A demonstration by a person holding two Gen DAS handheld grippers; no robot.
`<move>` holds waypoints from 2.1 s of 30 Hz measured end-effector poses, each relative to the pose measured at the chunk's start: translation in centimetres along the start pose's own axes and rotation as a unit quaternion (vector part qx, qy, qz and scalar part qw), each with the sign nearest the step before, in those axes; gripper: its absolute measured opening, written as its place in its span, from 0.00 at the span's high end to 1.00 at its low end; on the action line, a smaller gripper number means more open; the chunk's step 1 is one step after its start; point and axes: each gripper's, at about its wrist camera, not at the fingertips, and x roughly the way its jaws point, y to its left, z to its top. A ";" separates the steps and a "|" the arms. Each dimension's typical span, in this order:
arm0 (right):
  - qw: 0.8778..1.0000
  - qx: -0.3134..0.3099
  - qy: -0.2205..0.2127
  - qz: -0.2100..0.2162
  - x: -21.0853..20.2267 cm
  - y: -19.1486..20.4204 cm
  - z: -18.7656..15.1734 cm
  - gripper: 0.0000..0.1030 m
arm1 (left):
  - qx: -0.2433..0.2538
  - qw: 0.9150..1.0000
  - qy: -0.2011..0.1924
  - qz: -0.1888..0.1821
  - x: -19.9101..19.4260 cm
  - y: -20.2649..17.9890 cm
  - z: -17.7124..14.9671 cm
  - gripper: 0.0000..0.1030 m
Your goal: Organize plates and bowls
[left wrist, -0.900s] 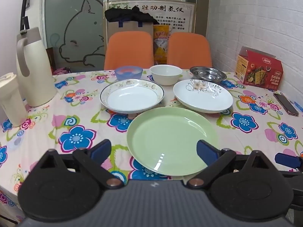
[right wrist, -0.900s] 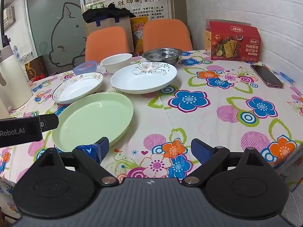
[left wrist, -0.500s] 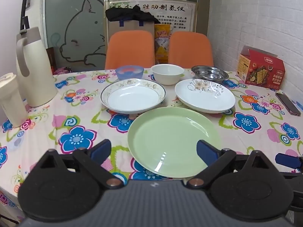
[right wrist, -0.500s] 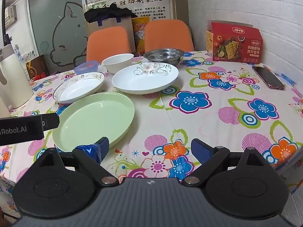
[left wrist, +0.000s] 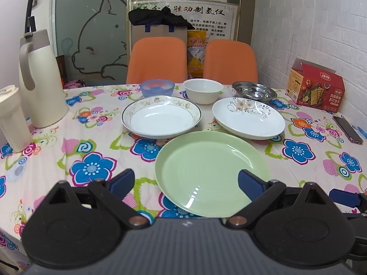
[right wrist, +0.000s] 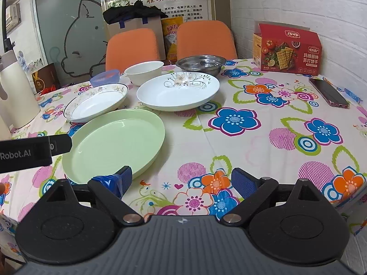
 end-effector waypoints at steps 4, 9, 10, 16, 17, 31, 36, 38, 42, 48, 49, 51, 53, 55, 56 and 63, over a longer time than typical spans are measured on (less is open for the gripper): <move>1.000 -0.003 -0.004 0.003 -0.3 0.3 0.0 0.21 | -0.002 1.000 -0.005 0.003 0.1 0.1 0.3 0.06; 1.000 -0.004 -0.001 0.006 0.2 0.3 0.3 0.21 | -0.003 1.000 -0.005 0.005 0.5 0.2 0.6 0.06; 1.000 -0.004 0.000 0.006 0.4 0.3 0.3 0.21 | -0.004 1.000 -0.004 0.006 0.7 0.3 0.7 0.06; 1.000 0.003 0.009 0.009 1.4 -0.1 0.7 0.22 | -0.001 1.000 -0.003 0.010 1.4 0.4 1.3 0.06; 1.000 0.004 0.010 0.009 1.5 -0.1 0.8 0.22 | -0.002 1.000 -0.003 0.011 1.5 0.5 1.4 0.06; 1.000 -0.016 0.007 0.008 1.0 1.4 1.1 0.21 | -0.007 0.999 -0.032 0.000 -1.1 1.3 0.9 0.06; 1.000 -0.027 -0.010 0.008 -0.4 2.0 1.1 0.22 | -0.012 0.999 -0.038 -0.003 -1.7 1.7 0.8 0.06; 0.999 -0.032 -0.011 0.007 -0.6 2.3 1.0 0.21 | -0.013 0.999 -0.037 -0.003 -1.6 1.9 0.7 0.06; 0.999 -0.035 -0.010 0.009 -0.6 2.6 0.9 0.21 | -0.018 0.999 -0.030 -0.003 -1.0 2.2 0.7 0.06; 0.999 -0.038 0.002 0.006 0.5 2.8 0.8 0.22 | -0.021 1.000 -0.015 0.002 0.8 2.5 1.1 0.06; 0.999 -0.037 0.005 0.007 0.9 2.8 0.8 0.21 | -0.021 1.000 -0.012 0.003 1.2 2.6 1.2 0.06; 0.999 -0.035 0.009 0.007 1.4 2.8 1.0 0.22 | -0.023 1.000 -0.007 0.004 1.9 2.8 1.6 0.06; 0.999 -0.035 0.011 0.007 1.8 2.8 1.3 0.22 | -0.023 1.000 -0.002 0.005 2.6 2.9 1.9 0.06; 0.999 -0.034 0.014 0.007 2.3 2.8 1.7 0.21 | -0.023 1.000 0.002 0.006 3.2 3.0 2.2 0.06; 0.999 -0.034 0.015 0.008 2.5 2.8 1.8 0.22 | -0.022 1.000 0.005 0.008 3.5 3.0 2.4 0.06; 0.998 -0.049 0.020 0.013 4.1 3.2 3.2 0.22 | -0.015 0.999 0.039 0.003 5.5 4.8 2.7 0.06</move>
